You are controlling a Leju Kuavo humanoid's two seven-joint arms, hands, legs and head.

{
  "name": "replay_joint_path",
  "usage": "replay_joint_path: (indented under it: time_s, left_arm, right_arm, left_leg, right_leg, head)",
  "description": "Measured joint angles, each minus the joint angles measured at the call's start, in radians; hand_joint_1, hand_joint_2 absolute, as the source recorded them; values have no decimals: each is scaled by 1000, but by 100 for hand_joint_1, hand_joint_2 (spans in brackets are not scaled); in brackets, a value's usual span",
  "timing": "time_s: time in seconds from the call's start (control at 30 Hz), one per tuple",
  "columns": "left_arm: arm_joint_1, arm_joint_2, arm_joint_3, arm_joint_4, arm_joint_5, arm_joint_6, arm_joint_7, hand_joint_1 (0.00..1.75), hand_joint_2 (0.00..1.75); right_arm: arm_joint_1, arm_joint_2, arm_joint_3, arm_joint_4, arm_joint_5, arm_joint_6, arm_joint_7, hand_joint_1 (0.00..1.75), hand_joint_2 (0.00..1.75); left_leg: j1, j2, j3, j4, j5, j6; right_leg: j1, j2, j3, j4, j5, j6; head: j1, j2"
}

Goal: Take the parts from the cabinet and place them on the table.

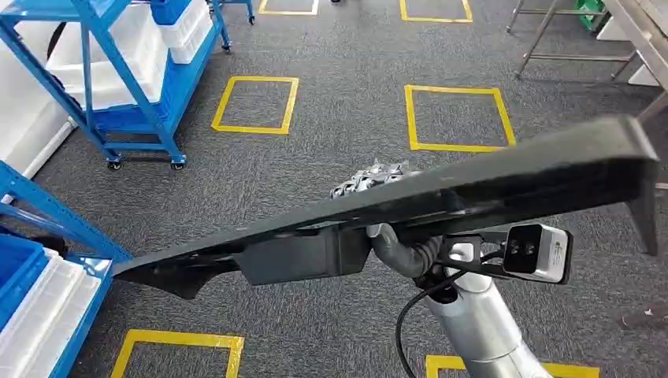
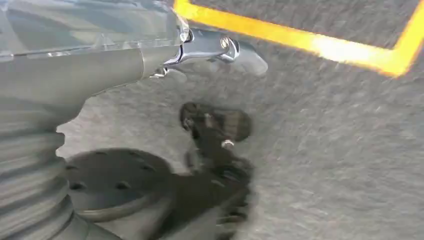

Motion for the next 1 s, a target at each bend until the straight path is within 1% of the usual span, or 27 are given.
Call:
replay_joint_path:
  time_s: [0.03, 0.07, 0.1, 0.13, 0.17, 0.2, 0.23, 0.27, 0.3, 0.33, 0.37, 0.4, 0.43, 0.47, 0.5, 0.53, 0.57, 0.6, 0.63, 0.67, 0.7, 0.73, 0.77, 0.8, 0.87, 1.0]
  left_arm:
    - [1, 1, 7, 0, 12, 22, 26, 0, 175]
    - [4, 6, 19, 0, 25, 39, 46, 0, 175]
    - [9, 15, 31, 0, 38, 43, 64, 0, 175]
    - [14, 24, 40, 0, 47, 46, 71, 0, 175]
    - [16, 33, 53, 0, 58, 49, 75, 0, 175]
    - [17, 41, 65, 0, 68, 53, 76, 0, 175]
    - [19, 48, 80, 0, 77, 57, 76, 0, 175]
    - [22, 52, 93, 0, 84, 59, 75, 0, 175]
    - [19, 57, 106, 0, 88, 59, 74, 0, 175]
    - [16, 60, 117, 0, 94, 62, 70, 0, 175]
    - [15, 64, 128, 0, 97, 62, 67, 0, 175]
    - [15, 65, 136, 0, 102, 62, 67, 0, 175]
    - [16, 69, 144, 0, 103, 62, 66, 0, 175]
    - [17, 71, 152, 0, 104, 62, 66, 0, 175]
    - [20, 74, 159, 0, 104, 62, 67, 0, 175]
    - [22, 75, 164, 0, 104, 62, 69, 0, 175]
    - [23, 78, 170, 0, 104, 62, 70, 0, 175]
    - [23, 79, 174, 0, 104, 62, 72, 0, 175]
    - [22, 81, 175, 0, 104, 62, 72, 0, 175]
    - [21, 82, 177, 0, 104, 61, 72, 0, 175]
    - [20, 82, 179, 0, 104, 59, 72, 0, 175]
    - [19, 82, 181, 0, 103, 56, 74, 0, 175]
    - [20, 82, 182, 0, 101, 55, 75, 0, 175]
    - [20, 83, 182, 0, 99, 55, 77, 0, 175]
    - [18, 82, 183, 0, 94, 54, 78, 0, 175]
    - [18, 82, 183, 0, 94, 54, 78, 0, 175]
  right_arm:
    - [4, 3, 0, -2, -15, 4, 2, 175, 175]
    - [12, 2, 0, -9, -36, 4, 14, 175, 175]
    - [23, 2, 0, -25, -63, 4, 33, 175, 175]
    - [29, 2, -1, -40, -85, 5, 48, 175, 175]
    - [29, 2, -1, -50, -98, 6, 55, 175, 175]
    - [29, 2, -1, -56, -103, 6, 60, 175, 175]
    - [29, 2, -1, -58, -106, 4, 60, 175, 175]
    - [28, 2, 0, -58, -107, 1, 58, 175, 175]
    - [28, 2, 0, -58, -109, -2, 54, 175, 175]
    - [29, -2, 0, -57, -111, -7, 49, 175, 175]
    - [30, -4, 0, -57, -114, -11, 44, 175, 175]
    - [31, -6, 0, -57, -116, -13, 39, 175, 175]
    - [34, -8, 0, -56, -117, -14, 35, 175, 175]
    - [35, -11, 0, -55, -117, -14, 34, 175, 175]
    - [37, -11, 1, -54, -116, -14, 34, 175, 175]
    - [42, -11, 1, -53, -115, -16, 34, 175, 175]
    - [47, -12, 2, -51, -112, -17, 34, 175, 175]
    - [52, -13, 2, -50, -111, -18, 34, 175, 175]
    - [54, -14, 2, -49, -109, -20, 36, 175, 175]
    - [55, -15, 3, -49, -108, -24, 37, 175, 175]
    - [54, -15, 5, -49, -108, -30, 37, 175, 175]
    - [54, -15, 7, -49, -108, -34, 37, 175, 175]
    - [55, -15, 9, -49, -108, -34, 37, 175, 175]
    - [55, -15, 11, -48, -109, -34, 34, 175, 175]
    - [56, -16, 14, -46, -111, -34, 30, 175, 175]
    - [56, -16, 14, -46, -111, -34, 30, 175, 175]
  left_leg:
    - [0, -4, -37, 77, -30, -1]
    - [0, -5, -62, 127, -39, -2]
    - [1, -5, -66, 127, -22, -2]
    - [1, -6, -47, 77, 18, 0]
    - [1, -12, -13, -1, 65, 1]
    - [3, -35, 29, -95, 114, 4]
    - [6, -85, 51, -154, 125, 9]
    - [8, -100, 61, -177, 118, 10]
    - [3, -91, 60, -171, 119, 13]
    - [1, -84, 59, -170, 120, 18]
    - [0, -75, 60, -174, 123, 23]
    - [13, -60, 65, -187, 131, 34]
    - [8, -48, 68, -191, 134, 39]
    - [7, -37, 67, -191, 135, 45]
    - [2, -26, 65, -191, 135, 47]
    - [-1, -13, 65, -191, 134, 48]
    - [-2, 0, 63, -191, 134, 49]
    - [-2, 11, 63, -190, 133, 49]
    - [-3, 21, 63, -190, 133, 49]
    - [-3, 32, 64, -190, 131, 47]
    - [-3, 40, 66, -188, 130, 46]
    - [-4, 49, 68, -187, 127, 42]
    - [-12, 53, 68, -183, 123, 35]
    - [-9, 60, 68, -185, 123, 31]
    - [-8, 74, 72, -187, 123, 23]
    - [-8, 74, 72, -187, 123, 23]
  right_leg:
    - [1, 11, 0, 1, 0, -1]
    - [2, 22, 0, 2, 0, -1]
    - [2, 35, 0, 3, 0, -1]
    - [2, 49, 0, 5, 0, 0]
    - [1, 62, 0, 8, -1, 1]
    - [0, 74, 0, 11, -3, 4]
    - [-3, 83, -3, 13, -4, 7]
    - [3, 93, -9, 20, -4, 14]
    - [-3, 100, -15, 17, 1, 23]
    - [-6, 111, -17, 14, 5, 29]
    - [-7, 120, -17, 11, 8, 35]
    - [-3, 127, -18, 14, 5, 41]
    - [1, 79, -27, 33, -12, 41]
    - [2, 41, -50, 84, -48, 43]
    - [-1, 19, -90, 167, -90, 47]
    - [-4, 9, -129, 248, -124, 49]
    - [-5, 6, -157, 307, -139, 51]
    - [-6, 4, -161, 317, -131, 51]
    - [-7, 1, -143, 282, -104, 51]
    - [-8, -5, -98, 200, -61, 50]
    - [-8, -19, -46, 108, -23, 47]
    - [-3, -54, 3, 25, -7, 42]
    - [10, -75, 9, 7, -17, 36]
    - [10, -59, 6, 8, -14, 33]
    - [13, -46, 3, 8, -14, 27]
    - [13, -46, 3, 8, -14, 27]
  head:
    - [0, 0]
    - [0, 0]
    - [0, 0]
    - [0, 0]
    - [0, 0]
    - [0, 0]
    - [0, 0]
    - [0, 0]
    - [0, 0]
    - [0, 0]
    - [0, 0]
    - [0, 0]
    - [0, 0]
    - [0, 0]
    - [0, 0]
    - [0, 0]
    - [0, 0]
    - [0, 0]
    - [0, 0]
    - [0, 0]
    - [0, 0]
    - [0, 0]
    - [0, 0]
    - [0, 0]
    - [0, 0]
    - [0, 0]
